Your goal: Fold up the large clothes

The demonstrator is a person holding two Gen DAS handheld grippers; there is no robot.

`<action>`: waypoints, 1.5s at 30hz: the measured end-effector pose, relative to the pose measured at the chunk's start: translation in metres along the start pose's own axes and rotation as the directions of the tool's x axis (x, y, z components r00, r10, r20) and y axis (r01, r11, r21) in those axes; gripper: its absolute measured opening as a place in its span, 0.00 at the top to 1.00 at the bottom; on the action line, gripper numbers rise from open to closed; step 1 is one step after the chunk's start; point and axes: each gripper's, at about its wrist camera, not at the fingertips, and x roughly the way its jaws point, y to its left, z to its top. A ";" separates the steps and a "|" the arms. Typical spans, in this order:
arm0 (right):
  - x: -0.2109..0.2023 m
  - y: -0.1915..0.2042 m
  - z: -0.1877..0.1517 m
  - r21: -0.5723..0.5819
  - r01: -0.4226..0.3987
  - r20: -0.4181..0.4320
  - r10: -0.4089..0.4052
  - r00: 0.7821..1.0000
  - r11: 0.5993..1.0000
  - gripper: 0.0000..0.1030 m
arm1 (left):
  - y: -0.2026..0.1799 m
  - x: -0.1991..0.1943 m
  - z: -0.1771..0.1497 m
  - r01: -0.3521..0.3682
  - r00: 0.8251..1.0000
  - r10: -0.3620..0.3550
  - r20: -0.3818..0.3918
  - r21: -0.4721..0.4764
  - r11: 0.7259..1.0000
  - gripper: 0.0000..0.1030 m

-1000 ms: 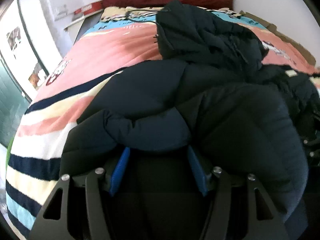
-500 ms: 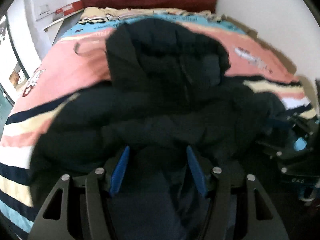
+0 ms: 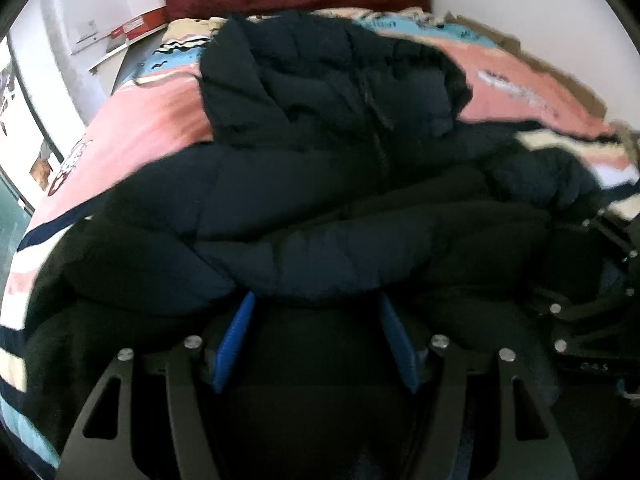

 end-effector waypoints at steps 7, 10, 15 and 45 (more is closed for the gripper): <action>-0.058 -0.008 -0.007 0.056 -0.076 0.103 0.070 0.992 0.996 0.27 | 0.034 -0.071 -0.023 -0.069 0.990 0.075 0.121 -0.058 0.996 0.40; -0.051 -0.004 -0.016 0.061 -0.070 0.084 0.065 0.994 0.996 0.27 | 0.046 -0.059 -0.042 -0.095 0.991 0.102 0.091 -0.077 0.993 0.40; -0.033 -0.008 -0.026 0.106 -0.077 0.052 0.072 0.996 0.991 0.26 | 0.037 -0.045 -0.056 -0.123 0.986 0.128 0.103 -0.049 0.991 0.40; 0.002 -0.010 -0.040 0.142 -0.133 0.013 0.133 0.991 0.981 0.21 | 0.032 -0.014 -0.070 -0.113 0.987 0.117 0.109 -0.040 0.993 0.39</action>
